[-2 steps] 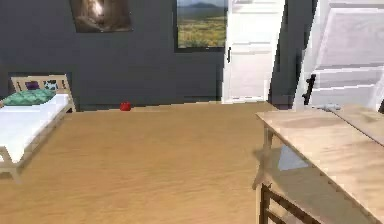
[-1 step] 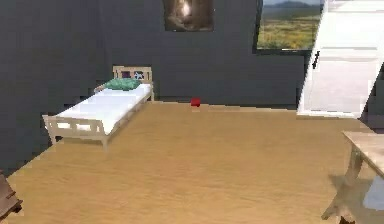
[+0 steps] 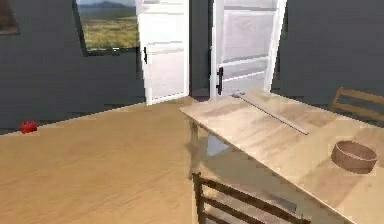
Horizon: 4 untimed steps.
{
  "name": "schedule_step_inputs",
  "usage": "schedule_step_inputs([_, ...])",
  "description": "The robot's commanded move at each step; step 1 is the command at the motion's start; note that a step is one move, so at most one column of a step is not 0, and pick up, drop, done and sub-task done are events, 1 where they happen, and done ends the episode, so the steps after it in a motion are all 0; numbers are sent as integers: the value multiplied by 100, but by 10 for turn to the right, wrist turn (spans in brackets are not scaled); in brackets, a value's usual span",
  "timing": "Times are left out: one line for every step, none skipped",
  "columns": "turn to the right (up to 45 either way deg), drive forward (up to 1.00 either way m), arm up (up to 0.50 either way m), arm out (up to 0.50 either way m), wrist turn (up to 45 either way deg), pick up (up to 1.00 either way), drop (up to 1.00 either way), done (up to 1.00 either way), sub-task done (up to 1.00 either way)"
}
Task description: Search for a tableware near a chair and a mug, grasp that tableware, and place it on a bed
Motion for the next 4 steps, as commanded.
schedule_step_inputs([450, 0, 0, 0, 0, 0, 0, 0, 0])
schedule_step_inputs([360, 0, 0, 0, 0, 0, 0, 0, 0])
schedule_step_inputs([0, 55, 0, 0, 0, 0, 0, 0, 0])
schedule_step_inputs([-450, 0, 0, 0, 0, 0, 0, 0, 0])
